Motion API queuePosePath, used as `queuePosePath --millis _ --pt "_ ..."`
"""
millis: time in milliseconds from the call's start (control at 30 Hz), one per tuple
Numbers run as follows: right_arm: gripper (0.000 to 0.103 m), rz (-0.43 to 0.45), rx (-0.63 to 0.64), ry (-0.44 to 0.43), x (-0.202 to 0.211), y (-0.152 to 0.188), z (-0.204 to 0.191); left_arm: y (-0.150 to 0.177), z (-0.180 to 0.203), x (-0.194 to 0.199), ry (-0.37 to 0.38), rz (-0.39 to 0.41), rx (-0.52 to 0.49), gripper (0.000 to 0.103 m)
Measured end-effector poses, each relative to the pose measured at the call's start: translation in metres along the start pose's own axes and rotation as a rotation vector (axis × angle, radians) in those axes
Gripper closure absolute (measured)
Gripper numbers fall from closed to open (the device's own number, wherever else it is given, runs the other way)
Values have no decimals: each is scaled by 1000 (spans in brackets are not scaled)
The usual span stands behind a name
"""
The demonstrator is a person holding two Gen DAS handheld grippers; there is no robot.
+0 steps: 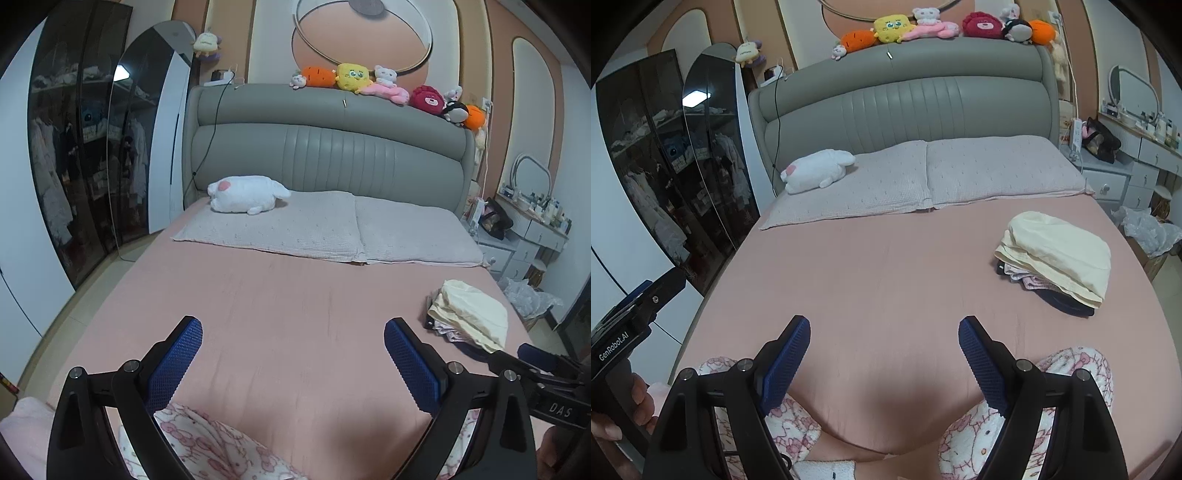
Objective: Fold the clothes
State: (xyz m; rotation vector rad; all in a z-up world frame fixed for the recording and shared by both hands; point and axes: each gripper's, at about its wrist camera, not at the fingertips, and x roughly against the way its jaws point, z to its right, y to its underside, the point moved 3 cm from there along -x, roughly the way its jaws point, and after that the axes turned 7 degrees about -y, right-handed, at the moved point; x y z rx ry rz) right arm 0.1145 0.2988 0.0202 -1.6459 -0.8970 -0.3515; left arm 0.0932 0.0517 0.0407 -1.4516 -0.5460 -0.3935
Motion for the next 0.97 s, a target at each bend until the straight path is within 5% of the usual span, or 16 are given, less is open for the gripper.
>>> queuePosePath --millis 967 --pt "20 -10 32 69 -20 -12 -1 -4 3 -1 17 35 -36 2"
